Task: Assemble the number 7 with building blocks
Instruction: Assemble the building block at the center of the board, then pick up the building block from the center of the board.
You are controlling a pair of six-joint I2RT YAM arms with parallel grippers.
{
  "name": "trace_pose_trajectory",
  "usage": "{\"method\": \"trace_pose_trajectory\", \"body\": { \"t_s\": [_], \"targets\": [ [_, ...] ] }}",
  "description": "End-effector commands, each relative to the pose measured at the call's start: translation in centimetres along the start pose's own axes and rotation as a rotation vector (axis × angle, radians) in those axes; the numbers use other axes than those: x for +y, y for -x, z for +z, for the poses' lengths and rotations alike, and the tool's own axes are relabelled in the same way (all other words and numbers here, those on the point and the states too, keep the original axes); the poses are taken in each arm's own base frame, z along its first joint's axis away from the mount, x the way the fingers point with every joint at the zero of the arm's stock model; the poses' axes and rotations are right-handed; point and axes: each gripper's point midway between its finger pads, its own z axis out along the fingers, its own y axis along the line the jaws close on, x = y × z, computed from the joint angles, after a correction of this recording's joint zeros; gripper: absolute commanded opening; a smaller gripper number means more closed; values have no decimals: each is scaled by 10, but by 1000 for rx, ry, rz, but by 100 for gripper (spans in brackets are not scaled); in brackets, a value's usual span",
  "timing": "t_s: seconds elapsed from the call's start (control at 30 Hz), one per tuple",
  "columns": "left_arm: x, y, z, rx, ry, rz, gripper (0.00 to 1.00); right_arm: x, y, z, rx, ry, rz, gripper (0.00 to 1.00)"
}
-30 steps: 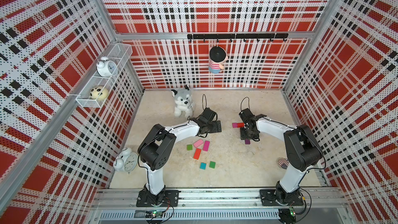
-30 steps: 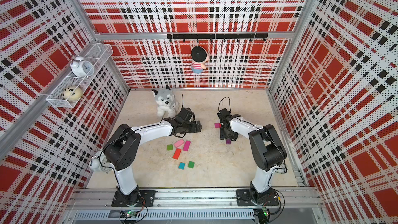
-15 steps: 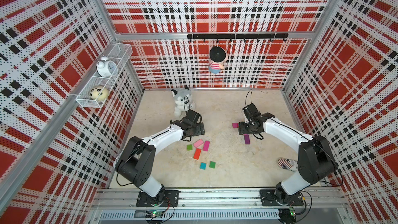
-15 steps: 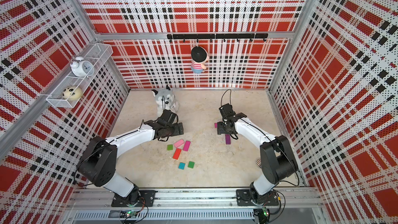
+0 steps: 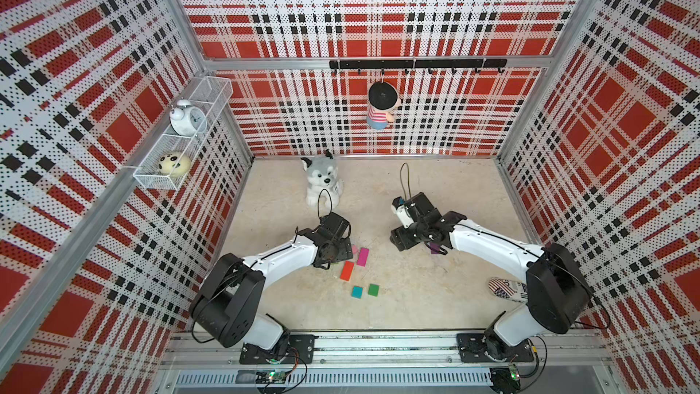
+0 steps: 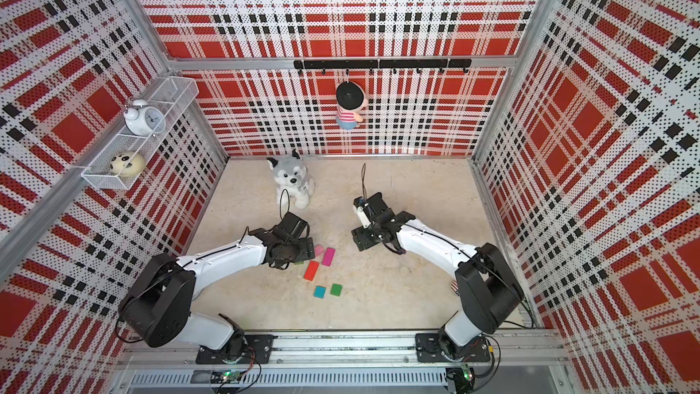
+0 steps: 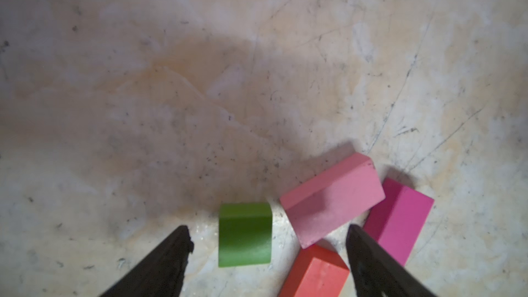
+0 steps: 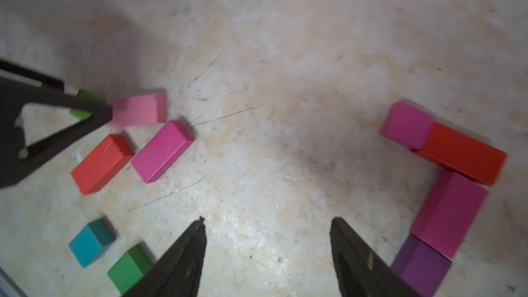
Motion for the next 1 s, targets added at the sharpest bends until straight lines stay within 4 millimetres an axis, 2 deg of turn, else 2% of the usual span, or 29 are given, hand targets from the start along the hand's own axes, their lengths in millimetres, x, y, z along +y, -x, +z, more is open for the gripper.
{"method": "trace_pose_trajectory", "body": {
  "t_s": [0.0,0.13,0.23,0.33,0.5,0.67,0.97],
  "targets": [
    [2,-1,-8,-20,-17,-32,86,23,-12,4,16,72,-141,73],
    [4,4,-14,-62,-29,-67,88,56,-18,0,-9,157,-255,71],
    [7,4,-13,-50,-71,-103,88,76,-31,3,23,181,-362,72],
    [14,-3,-16,-33,-73,-89,87,89,-47,10,77,216,-404,71],
    [25,-16,-22,-28,-67,-105,87,114,-61,9,96,286,-453,71],
    [26,-17,-30,-56,-95,-131,87,116,-74,18,133,280,-469,70],
    [37,-26,-31,-63,-95,-170,87,124,-91,29,204,282,-531,67]
  ]
}}
